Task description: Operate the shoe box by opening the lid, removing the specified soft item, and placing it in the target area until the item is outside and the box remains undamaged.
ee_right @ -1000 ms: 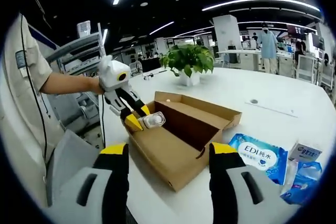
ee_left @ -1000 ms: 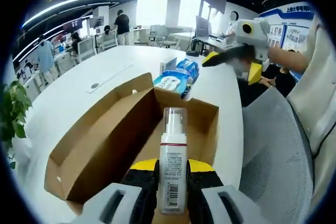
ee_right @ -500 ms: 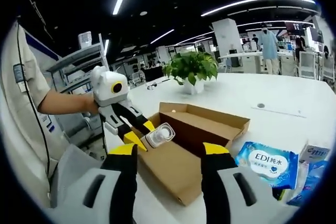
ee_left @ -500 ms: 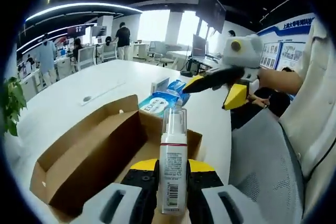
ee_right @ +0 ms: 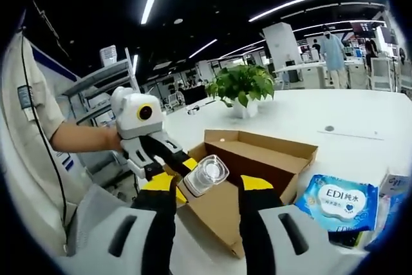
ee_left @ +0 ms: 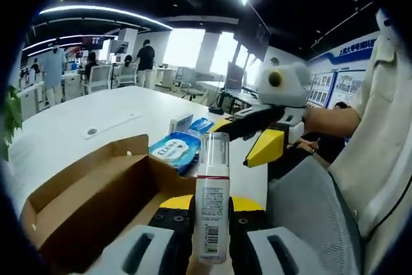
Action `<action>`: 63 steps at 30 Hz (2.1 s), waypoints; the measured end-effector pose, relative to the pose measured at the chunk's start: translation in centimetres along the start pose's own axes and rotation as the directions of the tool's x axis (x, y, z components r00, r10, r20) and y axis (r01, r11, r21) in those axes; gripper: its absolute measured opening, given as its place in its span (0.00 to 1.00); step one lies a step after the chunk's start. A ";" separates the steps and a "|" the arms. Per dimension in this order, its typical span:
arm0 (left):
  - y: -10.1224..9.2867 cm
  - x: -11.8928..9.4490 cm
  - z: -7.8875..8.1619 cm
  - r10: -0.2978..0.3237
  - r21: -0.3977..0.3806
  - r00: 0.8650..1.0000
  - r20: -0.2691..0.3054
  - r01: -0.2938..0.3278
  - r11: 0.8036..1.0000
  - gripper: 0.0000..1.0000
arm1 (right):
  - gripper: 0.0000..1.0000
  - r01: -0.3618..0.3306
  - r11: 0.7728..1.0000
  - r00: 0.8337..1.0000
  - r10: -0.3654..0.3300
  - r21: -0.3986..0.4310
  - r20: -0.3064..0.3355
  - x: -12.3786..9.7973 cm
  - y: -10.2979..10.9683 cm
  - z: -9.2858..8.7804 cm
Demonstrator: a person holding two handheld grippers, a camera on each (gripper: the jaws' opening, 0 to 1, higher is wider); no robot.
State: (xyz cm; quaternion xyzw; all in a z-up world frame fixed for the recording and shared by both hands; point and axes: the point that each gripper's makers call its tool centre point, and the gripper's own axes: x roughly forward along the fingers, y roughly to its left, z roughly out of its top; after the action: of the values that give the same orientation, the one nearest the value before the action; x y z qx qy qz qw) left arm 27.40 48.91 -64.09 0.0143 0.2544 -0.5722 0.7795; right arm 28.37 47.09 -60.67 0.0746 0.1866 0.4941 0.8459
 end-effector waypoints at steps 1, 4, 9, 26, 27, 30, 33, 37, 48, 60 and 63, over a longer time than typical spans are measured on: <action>-0.1 0.0 0.0 -0.002 -0.003 1.000 0.003 0.002 1.000 0.19 | 0.34 -0.002 1.000 1.000 0.002 0.001 0.001 0.0 0.0 0.0; -0.3 0.1 0.1 -0.014 -0.005 1.000 0.015 0.014 1.000 0.19 | 0.30 -0.006 1.000 1.000 0.006 0.010 0.009 0.1 0.0 0.1; -0.7 0.2 0.5 -0.037 -0.006 0.999 0.035 0.037 0.999 0.20 | 0.27 -0.021 0.999 1.000 0.021 0.030 0.015 0.4 0.3 0.1; -1.6 0.7 0.0 -0.102 0.002 0.995 0.023 0.102 0.995 0.19 | 0.23 -0.055 0.996 0.998 0.053 0.072 0.034 0.6 1.0 0.3; -1.6 0.7 0.0 -0.106 0.003 0.994 0.021 0.106 0.994 0.19 | 0.23 -0.059 0.996 0.998 0.057 0.072 0.034 0.6 1.0 0.3; -1.9 0.6 0.0 -0.129 0.011 0.992 0.010 0.129 0.992 0.19 | 0.23 -0.075 0.996 0.997 0.073 0.056 0.037 0.5 1.4 0.4; -2.0 0.6 -0.1 -0.145 0.007 0.989 0.001 0.145 0.989 0.19 | 0.23 -0.083 0.995 0.996 0.081 0.052 0.037 0.6 1.6 0.4; -1.9 0.6 -0.3 -0.149 0.020 0.989 -0.016 0.150 0.989 0.20 | 0.21 -0.084 0.995 0.996 0.083 0.050 0.028 0.8 1.7 0.3; -1.5 0.9 -0.3 -0.108 0.104 0.993 -0.042 0.111 0.988 0.21 | 0.19 -0.094 0.996 0.996 0.094 0.001 0.003 0.9 1.9 0.3; -0.4 0.9 0.0 -0.043 0.156 0.999 -0.031 0.047 0.987 0.39 | 0.19 -0.090 0.995 0.996 0.090 -0.030 0.001 0.7 1.2 0.9; 0.1 0.7 0.0 -0.025 0.153 0.999 -0.022 0.028 0.988 0.42 | 0.19 -0.083 0.996 0.997 0.083 -0.035 0.004 0.5 0.8 1.0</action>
State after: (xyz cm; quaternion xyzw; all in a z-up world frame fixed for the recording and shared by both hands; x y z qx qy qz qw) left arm 27.62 48.26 -64.38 0.0767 0.2176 -0.6001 0.7659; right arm 28.40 47.98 -59.60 0.0688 0.1725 0.5317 0.8263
